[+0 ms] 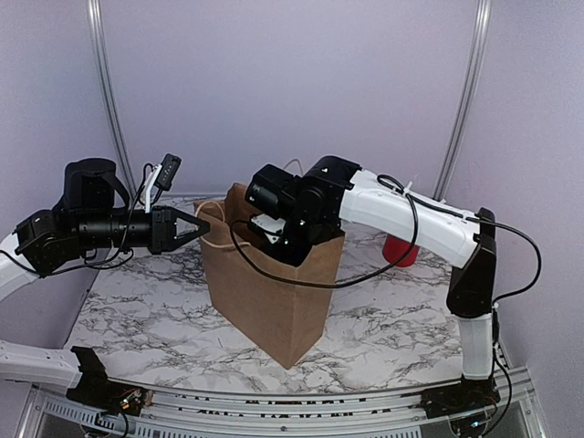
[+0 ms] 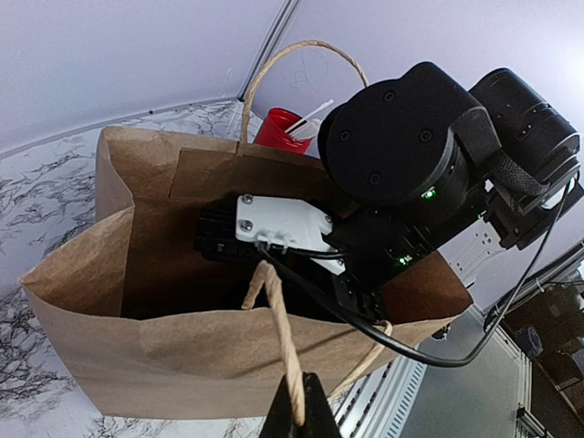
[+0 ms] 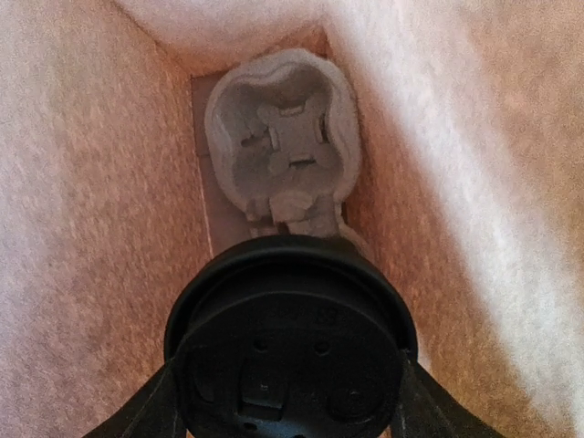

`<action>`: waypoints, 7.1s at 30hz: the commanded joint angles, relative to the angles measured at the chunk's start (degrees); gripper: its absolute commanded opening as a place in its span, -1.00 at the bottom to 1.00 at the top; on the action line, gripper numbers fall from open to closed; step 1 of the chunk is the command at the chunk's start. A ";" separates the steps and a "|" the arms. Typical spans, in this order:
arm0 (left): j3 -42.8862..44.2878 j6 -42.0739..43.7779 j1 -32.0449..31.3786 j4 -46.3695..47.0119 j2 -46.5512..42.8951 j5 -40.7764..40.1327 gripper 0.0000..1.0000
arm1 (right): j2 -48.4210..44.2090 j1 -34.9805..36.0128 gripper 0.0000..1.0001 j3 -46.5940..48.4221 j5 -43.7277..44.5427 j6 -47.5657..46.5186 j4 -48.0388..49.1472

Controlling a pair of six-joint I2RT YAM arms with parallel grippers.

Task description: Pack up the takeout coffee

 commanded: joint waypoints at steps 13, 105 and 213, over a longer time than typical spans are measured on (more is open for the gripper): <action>0.48 1.19 -0.15 -1.17 0.91 -2.49 -1.00 | -1.23 1.90 -0.02 -9.73 -0.64 1.35 0.39; 2.50 1.83 -0.16 -3.45 1.38 -8.33 -1.00 | -2.15 1.77 0.86 -5.65 3.09 1.81 1.20; 4.75 -3.65 2.59 4.26 -2.68 -15.17 0.98 | -42.68 -13.01 1.00 -34.33 19.92 0.03 46.37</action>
